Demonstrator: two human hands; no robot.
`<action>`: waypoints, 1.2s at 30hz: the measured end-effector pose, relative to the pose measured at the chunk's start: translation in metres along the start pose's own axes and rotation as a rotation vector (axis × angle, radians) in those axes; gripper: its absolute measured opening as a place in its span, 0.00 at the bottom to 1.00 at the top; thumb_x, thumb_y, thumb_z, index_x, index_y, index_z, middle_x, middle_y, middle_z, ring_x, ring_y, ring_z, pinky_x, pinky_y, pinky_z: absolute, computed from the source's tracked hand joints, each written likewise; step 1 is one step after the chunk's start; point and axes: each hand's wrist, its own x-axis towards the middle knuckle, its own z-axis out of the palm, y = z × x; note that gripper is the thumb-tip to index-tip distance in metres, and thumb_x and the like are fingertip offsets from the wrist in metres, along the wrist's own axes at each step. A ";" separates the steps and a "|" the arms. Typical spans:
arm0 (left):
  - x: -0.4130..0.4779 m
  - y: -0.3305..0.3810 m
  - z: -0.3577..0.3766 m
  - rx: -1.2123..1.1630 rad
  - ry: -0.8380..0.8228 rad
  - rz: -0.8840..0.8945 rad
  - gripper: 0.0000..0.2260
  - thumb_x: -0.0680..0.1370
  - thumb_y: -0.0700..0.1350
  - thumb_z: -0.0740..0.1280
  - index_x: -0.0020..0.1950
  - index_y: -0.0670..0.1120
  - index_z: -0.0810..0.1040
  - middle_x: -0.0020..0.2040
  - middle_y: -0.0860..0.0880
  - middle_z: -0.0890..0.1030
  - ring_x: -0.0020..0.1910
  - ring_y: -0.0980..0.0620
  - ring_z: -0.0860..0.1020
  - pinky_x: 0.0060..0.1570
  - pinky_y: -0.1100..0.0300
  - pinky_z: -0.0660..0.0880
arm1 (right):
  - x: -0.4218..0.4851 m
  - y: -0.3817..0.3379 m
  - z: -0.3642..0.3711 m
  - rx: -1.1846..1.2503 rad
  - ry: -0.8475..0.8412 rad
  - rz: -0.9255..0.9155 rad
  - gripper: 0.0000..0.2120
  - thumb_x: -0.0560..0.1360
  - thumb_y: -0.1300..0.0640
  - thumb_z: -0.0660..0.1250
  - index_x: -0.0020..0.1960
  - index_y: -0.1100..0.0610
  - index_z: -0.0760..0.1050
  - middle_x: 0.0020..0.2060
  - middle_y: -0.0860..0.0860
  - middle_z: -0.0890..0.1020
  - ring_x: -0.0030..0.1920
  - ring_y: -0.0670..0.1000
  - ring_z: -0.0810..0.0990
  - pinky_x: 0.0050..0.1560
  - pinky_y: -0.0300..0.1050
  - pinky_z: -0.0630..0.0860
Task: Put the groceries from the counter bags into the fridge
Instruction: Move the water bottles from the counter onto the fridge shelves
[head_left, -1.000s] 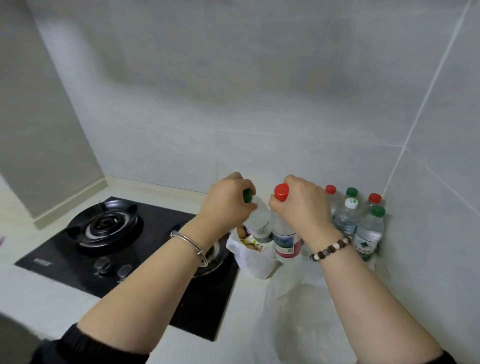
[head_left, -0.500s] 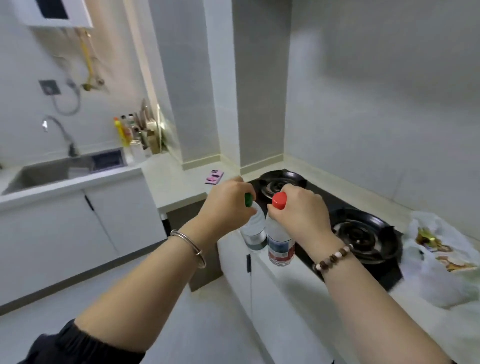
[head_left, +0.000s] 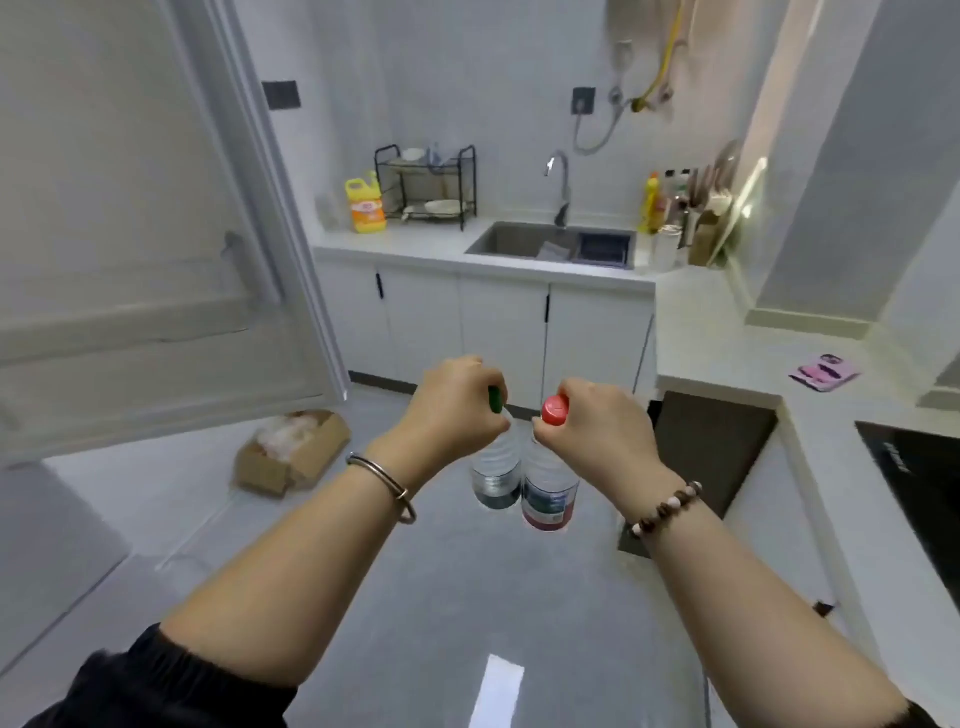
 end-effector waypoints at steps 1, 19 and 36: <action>-0.007 -0.012 -0.005 0.018 0.015 -0.054 0.08 0.71 0.46 0.70 0.48 0.46 0.81 0.46 0.49 0.77 0.46 0.49 0.75 0.42 0.61 0.70 | 0.006 -0.012 0.007 0.010 -0.026 -0.047 0.13 0.71 0.46 0.65 0.43 0.56 0.73 0.36 0.51 0.78 0.38 0.54 0.76 0.38 0.48 0.76; -0.188 -0.137 -0.093 0.212 0.426 -0.817 0.05 0.70 0.44 0.69 0.45 0.45 0.81 0.44 0.49 0.76 0.45 0.47 0.75 0.40 0.61 0.67 | -0.011 -0.231 0.070 0.393 -0.277 -0.662 0.09 0.73 0.53 0.67 0.44 0.58 0.70 0.40 0.51 0.75 0.40 0.53 0.70 0.39 0.42 0.61; -0.252 -0.282 -0.245 0.434 0.977 -0.771 0.04 0.68 0.39 0.72 0.41 0.41 0.81 0.40 0.47 0.75 0.35 0.46 0.74 0.35 0.61 0.65 | 0.013 -0.451 0.083 0.767 0.103 -0.853 0.08 0.72 0.62 0.69 0.44 0.63 0.70 0.41 0.56 0.75 0.33 0.61 0.72 0.34 0.47 0.65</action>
